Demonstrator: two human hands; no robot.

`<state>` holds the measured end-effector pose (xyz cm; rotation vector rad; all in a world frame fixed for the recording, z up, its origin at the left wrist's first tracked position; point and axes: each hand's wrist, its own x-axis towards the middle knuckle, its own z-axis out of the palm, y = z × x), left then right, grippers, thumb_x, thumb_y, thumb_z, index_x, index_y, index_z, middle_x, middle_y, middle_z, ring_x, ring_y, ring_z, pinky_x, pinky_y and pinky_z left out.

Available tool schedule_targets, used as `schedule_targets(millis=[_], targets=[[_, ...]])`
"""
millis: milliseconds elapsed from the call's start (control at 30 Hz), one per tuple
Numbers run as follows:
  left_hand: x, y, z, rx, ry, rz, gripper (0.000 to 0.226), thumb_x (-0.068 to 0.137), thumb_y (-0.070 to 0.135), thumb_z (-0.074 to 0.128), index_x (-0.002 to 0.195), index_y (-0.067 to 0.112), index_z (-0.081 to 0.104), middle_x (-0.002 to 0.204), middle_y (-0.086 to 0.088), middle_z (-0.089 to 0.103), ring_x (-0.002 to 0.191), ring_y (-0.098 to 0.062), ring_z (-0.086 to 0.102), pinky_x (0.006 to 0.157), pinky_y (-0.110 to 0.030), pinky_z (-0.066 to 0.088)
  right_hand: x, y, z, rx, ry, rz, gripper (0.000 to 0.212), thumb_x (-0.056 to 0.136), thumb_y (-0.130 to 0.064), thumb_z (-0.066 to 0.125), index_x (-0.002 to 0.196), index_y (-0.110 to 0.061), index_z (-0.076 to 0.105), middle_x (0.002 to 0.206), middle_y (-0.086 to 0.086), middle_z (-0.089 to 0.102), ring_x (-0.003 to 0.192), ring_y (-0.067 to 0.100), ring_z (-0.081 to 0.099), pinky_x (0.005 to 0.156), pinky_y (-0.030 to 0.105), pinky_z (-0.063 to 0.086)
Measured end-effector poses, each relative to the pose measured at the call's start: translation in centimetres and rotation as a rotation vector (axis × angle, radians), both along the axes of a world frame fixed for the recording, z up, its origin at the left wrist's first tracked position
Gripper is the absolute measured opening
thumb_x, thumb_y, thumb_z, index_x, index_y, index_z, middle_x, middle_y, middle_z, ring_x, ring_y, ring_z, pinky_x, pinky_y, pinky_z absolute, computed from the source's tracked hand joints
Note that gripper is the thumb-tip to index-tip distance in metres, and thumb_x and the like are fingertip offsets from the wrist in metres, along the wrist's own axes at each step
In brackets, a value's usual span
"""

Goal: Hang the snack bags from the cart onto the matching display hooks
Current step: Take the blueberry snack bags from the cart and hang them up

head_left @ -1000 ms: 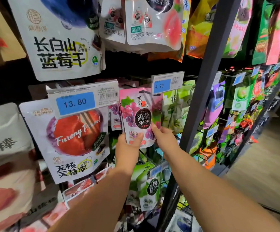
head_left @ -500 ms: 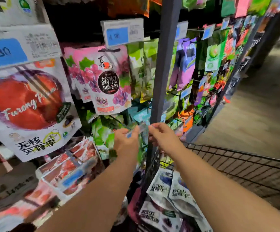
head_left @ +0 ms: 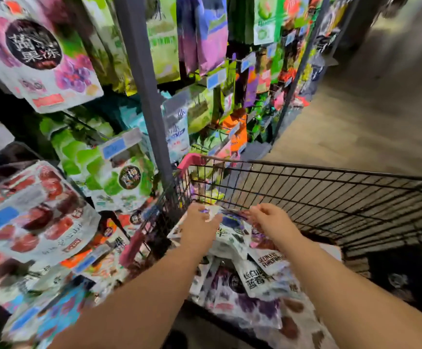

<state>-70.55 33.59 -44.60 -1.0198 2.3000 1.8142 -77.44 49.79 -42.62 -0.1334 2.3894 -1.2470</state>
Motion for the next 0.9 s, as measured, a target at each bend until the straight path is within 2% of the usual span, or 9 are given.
schedule_targets(millis=[100, 200, 400, 467, 567, 667, 733, 833, 900], targets=[[0.6, 2.5, -3.6, -0.082, -0.239, -0.166, 0.049, 0.092, 0.041, 0.06, 0.129, 0.011, 0.044, 0.122, -0.012, 0.057, 0.108, -0.031, 0.056, 0.093, -0.041, 0.047, 0.5, 4.0, -3.5, 0.053, -0.092, -0.009, 0.027, 0.101, -0.024, 0.05, 0.078, -0.012, 0.058, 0.063, 0.0, 0.055, 0.054, 0.009, 0.048, 0.04, 0.008, 0.036], [0.9, 3.3, -5.6, -0.148, -0.339, -0.247, 0.048, 0.094, 0.041, 0.056, 0.125, 0.004, 0.056, 0.122, -0.016, 0.061, 0.113, -0.034, 0.056, 0.091, -0.033, 0.044, 0.6, 6.6, -7.6, 0.139, -0.21, -0.028, 0.021, 0.098, -0.027, 0.054, 0.08, -0.017, 0.059, 0.072, 0.004, 0.064, 0.062, 0.016, 0.055, 0.058, 0.026, 0.049], [0.0, 3.1, -7.9, -0.172, -0.423, -0.251, 0.045, 0.092, 0.042, 0.058, 0.114, 0.003, 0.059, 0.097, -0.007, 0.055, 0.088, -0.026, 0.053, 0.082, -0.031, 0.044, 0.7, 6.8, -13.5, 0.146, -0.36, -0.055, 0.025, 0.094, -0.023, 0.056, 0.081, -0.003, 0.061, 0.078, 0.011, 0.062, 0.069, 0.021, 0.059, 0.066, 0.032, 0.045], [-0.2, 2.8, -8.7, -0.183, -0.442, -0.24, 0.038, 0.091, 0.044, 0.059, 0.103, 0.008, 0.056, 0.095, -0.007, 0.056, 0.084, -0.024, 0.052, 0.083, -0.034, 0.047, 0.5, 5.7, -14.8, 0.103, -0.411, -0.08, 0.026, 0.094, -0.021, 0.057, 0.087, 0.004, 0.063, 0.076, 0.011, 0.058, 0.071, 0.021, 0.055, 0.065, 0.032, 0.045], [-0.5, 2.7, -9.1, -0.159, -0.461, -0.213, 0.033, 0.092, 0.04, 0.058, 0.097, 0.009, 0.05, 0.09, -0.008, 0.054, 0.082, -0.025, 0.051, 0.074, -0.033, 0.047, -0.4, 3.7, -16.8, 0.05, -0.515, -0.128, 0.011, 0.092, -0.023, 0.061, 0.09, -0.013, 0.063, 0.084, 0.009, 0.058, 0.081, 0.026, 0.059, 0.074, 0.035, 0.051], [-1.0, 2.8, -9.0, -0.047, -0.527, -0.165, 0.034, 0.098, 0.031, 0.048, 0.116, 0.002, 0.049, 0.096, -0.017, 0.05, 0.087, -0.029, 0.05, 0.066, -0.027, 0.036, -1.4, 1.5, -18.9, -0.116, -0.645, -0.316, 0.01, 0.089, -0.019, 0.064, 0.091, -0.01, 0.059, 0.086, 0.01, 0.062, 0.072, 0.024, 0.06, 0.064, 0.034, 0.048], [-1.0, 2.7, -9.0, -0.047, -0.533, -0.161, 0.04, 0.099, 0.032, 0.047, 0.123, 0.0, 0.047, 0.101, -0.021, 0.052, 0.09, -0.032, 0.054, 0.066, -0.029, 0.04, -1.7, 0.1, -19.6, -0.278, -0.752, -0.475, 0.006, 0.093, -0.013, 0.061, 0.096, -0.011, 0.057, 0.093, 0.011, 0.063, 0.073, 0.025, 0.06, 0.058, 0.032, 0.048], [-0.6, 2.6, -8.7, -0.066, -0.504, -0.137, 0.031, 0.098, 0.039, 0.049, 0.095, 0.008, 0.052, 0.087, -0.013, 0.057, 0.089, -0.034, 0.059, 0.076, -0.034, 0.047, -2.0, -1.4, -20.7, -0.506, -0.882, -0.614, 0.01, 0.092, -0.002, 0.061, 0.094, -0.012, 0.06, 0.097, 0.01, 0.068, 0.079, 0.027, 0.064, 0.053, 0.036, 0.059], [-0.4, 2.3, -8.6, -0.05, -0.51, -0.108, 0.035, 0.098, 0.04, 0.049, 0.074, 0.014, 0.043, 0.074, -0.008, 0.05, 0.079, -0.028, 0.054, 0.073, -0.032, 0.042, -2.0, -1.8, -21.1, -0.562, -0.93, -0.658, 0.014, 0.091, 0.004, 0.059, 0.091, -0.01, 0.06, 0.083, 0.009, 0.071, 0.074, 0.025, 0.064, 0.051, 0.032, 0.058]])
